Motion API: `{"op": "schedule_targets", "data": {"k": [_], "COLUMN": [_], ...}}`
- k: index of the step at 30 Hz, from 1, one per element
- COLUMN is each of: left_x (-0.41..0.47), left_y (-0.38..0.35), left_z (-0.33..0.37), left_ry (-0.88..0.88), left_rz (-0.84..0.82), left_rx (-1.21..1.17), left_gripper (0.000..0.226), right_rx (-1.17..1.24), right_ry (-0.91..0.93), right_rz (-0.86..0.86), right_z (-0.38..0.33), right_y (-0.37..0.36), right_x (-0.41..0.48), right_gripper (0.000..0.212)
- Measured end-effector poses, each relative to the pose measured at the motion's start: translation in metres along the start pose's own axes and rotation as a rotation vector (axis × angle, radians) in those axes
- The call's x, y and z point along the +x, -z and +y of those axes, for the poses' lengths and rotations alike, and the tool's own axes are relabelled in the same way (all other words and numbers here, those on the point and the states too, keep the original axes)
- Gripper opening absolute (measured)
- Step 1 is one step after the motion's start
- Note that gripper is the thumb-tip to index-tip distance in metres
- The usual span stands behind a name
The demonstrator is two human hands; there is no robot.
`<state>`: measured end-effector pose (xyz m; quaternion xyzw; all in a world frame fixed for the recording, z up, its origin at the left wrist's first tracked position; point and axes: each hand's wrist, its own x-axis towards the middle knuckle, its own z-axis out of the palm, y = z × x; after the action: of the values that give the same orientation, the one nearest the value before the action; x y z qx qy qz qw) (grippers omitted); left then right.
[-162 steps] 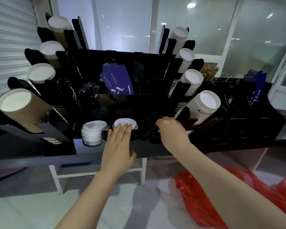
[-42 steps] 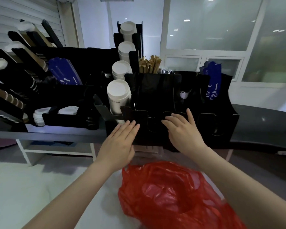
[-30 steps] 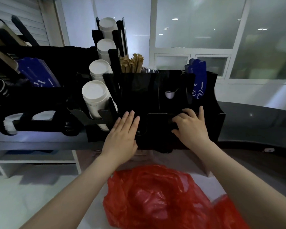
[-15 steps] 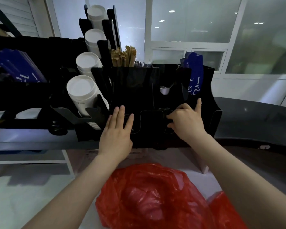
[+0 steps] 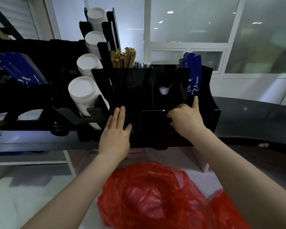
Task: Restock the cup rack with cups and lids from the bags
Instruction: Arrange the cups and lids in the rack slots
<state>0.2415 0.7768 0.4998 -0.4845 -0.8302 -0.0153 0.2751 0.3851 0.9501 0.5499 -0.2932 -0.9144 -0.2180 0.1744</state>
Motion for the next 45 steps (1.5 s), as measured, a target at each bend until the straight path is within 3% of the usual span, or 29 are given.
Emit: {"op": "schedule_targets", "data": {"k": [6,15,21,25,32,40,45], "left_x": [0.000,-0.003,-0.028,-0.047,-0.059,-0.067,-0.068], "left_y": [0.002,0.003,0.002,-0.002,0.000,-0.001,-0.001], "left_z": [0.001,0.001,0.000,-0.005,-0.019,-0.025,-0.024], "left_ry": [0.005,-0.014,-0.035,-0.040,-0.067,-0.081,-0.097], "left_rz": [0.007,0.030,0.059,0.046,0.131,0.141,0.087], "left_rx": [-0.005,-0.054,-0.174,-0.182,-0.170,-0.156,-0.150], "left_gripper": [0.053,0.059,0.066,0.071,0.065,0.061,0.062], "right_rx": [0.017,0.452,0.529,0.493,0.149,0.078,0.021], "right_ry": [-0.021,-0.212,-0.052,0.070,0.162,0.047,0.215], "right_rz": [0.129,0.509,0.623,0.563,0.235,0.221,0.105], "right_z": [0.004,0.001,-0.035,-0.071,-0.097,-0.102,-0.103], "right_y": [-0.004,0.015,0.026,0.027,0.024,0.020,0.009], "right_x": [-0.011,-0.018,-0.011,0.003,0.026,0.032,0.027], "right_gripper": [0.019,0.027,0.028,0.029,0.019,0.016,0.014]}}
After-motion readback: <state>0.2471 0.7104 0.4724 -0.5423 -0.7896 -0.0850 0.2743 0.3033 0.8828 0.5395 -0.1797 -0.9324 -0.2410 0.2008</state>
